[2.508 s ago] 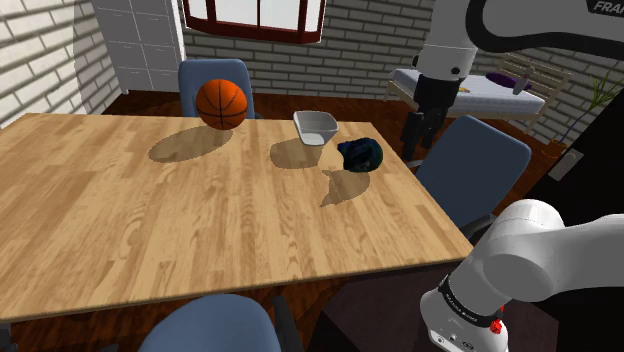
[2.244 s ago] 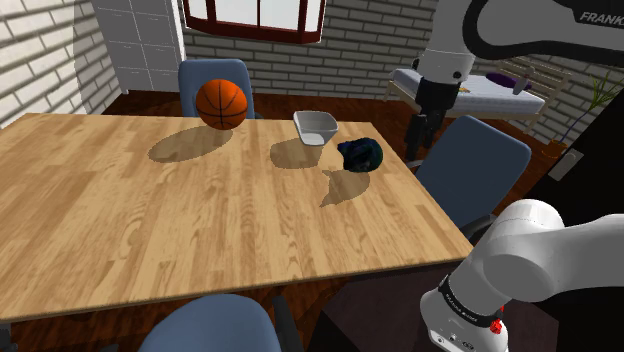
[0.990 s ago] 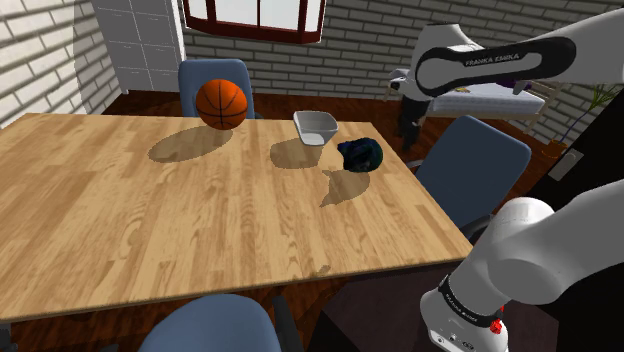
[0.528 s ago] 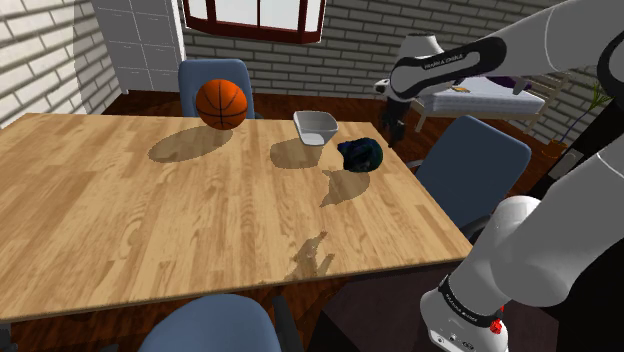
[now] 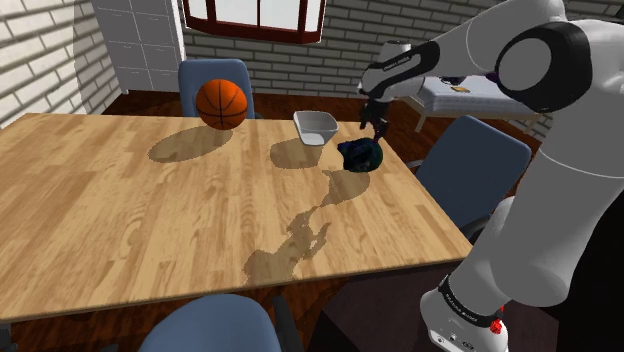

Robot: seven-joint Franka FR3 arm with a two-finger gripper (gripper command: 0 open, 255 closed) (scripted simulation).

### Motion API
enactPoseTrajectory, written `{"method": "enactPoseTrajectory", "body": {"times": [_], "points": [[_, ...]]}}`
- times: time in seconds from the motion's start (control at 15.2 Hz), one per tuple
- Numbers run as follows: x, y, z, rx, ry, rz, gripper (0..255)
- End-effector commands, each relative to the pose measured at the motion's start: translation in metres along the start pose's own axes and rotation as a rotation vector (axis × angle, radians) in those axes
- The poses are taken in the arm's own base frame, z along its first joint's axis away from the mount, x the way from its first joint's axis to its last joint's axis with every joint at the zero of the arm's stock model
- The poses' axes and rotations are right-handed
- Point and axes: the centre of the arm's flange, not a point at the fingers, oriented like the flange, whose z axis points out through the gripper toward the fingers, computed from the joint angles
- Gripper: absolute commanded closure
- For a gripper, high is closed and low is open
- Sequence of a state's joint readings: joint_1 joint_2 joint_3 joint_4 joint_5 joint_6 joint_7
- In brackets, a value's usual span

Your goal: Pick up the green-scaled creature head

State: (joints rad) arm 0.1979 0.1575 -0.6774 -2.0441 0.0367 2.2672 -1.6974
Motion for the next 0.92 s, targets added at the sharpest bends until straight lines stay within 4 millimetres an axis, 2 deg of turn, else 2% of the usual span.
{"method": "enactPoseTrajectory", "body": {"times": [0.0, 0.4, 0.53, 0.59, 0.86], "points": [[-0.001, 0.007, 0.009, -0.004, 0.002, -0.022, 0], [0.001, 0.004, 0.044, -0.004, 0.002, -0.022, 0], [0.001, 0.004, 0.044, -0.004, 0.002, -0.022, 0], [0.002, 0.004, 0.043, -0.004, 0.002, -0.022, 255], [0.002, 0.003, 0.044, -0.005, 0.002, -0.022, 255]]}}
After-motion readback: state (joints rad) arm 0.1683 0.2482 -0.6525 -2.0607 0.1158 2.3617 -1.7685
